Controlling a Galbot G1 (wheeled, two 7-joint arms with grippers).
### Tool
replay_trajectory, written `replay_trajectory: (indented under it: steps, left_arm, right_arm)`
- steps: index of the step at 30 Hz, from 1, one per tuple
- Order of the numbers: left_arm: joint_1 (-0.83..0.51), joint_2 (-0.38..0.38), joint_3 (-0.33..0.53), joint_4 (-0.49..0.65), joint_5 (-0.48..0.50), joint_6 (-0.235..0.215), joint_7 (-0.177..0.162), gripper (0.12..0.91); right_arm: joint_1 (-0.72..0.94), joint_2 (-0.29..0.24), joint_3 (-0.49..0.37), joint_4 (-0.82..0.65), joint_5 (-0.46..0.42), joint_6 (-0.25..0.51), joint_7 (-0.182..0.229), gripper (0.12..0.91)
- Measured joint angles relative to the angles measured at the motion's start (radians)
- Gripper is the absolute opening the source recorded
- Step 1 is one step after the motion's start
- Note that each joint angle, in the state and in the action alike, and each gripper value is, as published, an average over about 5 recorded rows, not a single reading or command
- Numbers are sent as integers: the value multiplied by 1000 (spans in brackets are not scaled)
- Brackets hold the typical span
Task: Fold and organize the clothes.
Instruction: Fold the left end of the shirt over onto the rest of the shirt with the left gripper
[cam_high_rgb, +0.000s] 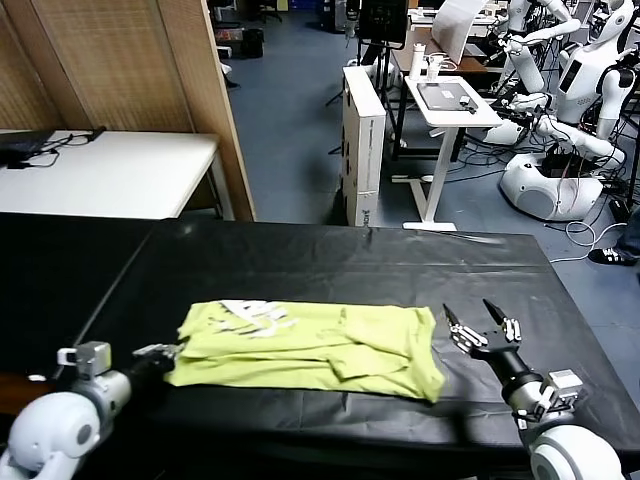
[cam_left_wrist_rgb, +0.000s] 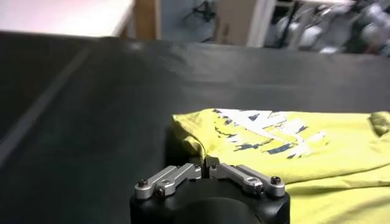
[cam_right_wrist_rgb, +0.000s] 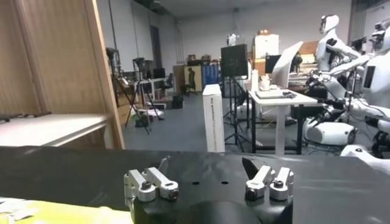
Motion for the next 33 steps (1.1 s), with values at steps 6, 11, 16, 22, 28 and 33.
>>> replay_trajectory:
  steps: [6,11,16,22,28,33]
  left_arm:
    - [8,-23,-27,-44,-118,0,-73,171]
    - [-40,-84,34,-79,-282,-1,-148,171]
    - [-108,-151,143,-85,-386,-1,-205,171]
    - [-207,-235,312,-54,-394,-1,-229,171]
    - [-299,-318,451,2,-381,-1,-242,171]
    - [-343,-380,542,46,-349,-1,-248,171]
  right_arm:
    - [-18,15,13,14,-9,-9,1,907]
    - [-40,34,26,20,-30,-20,1,907]
    - [-61,59,31,22,-63,-23,-2,907]
    - [-82,80,35,23,-100,-25,-5,907]
    - [-83,85,35,21,-115,-29,-4,907]
    - [-79,92,24,15,-132,-35,-3,907]
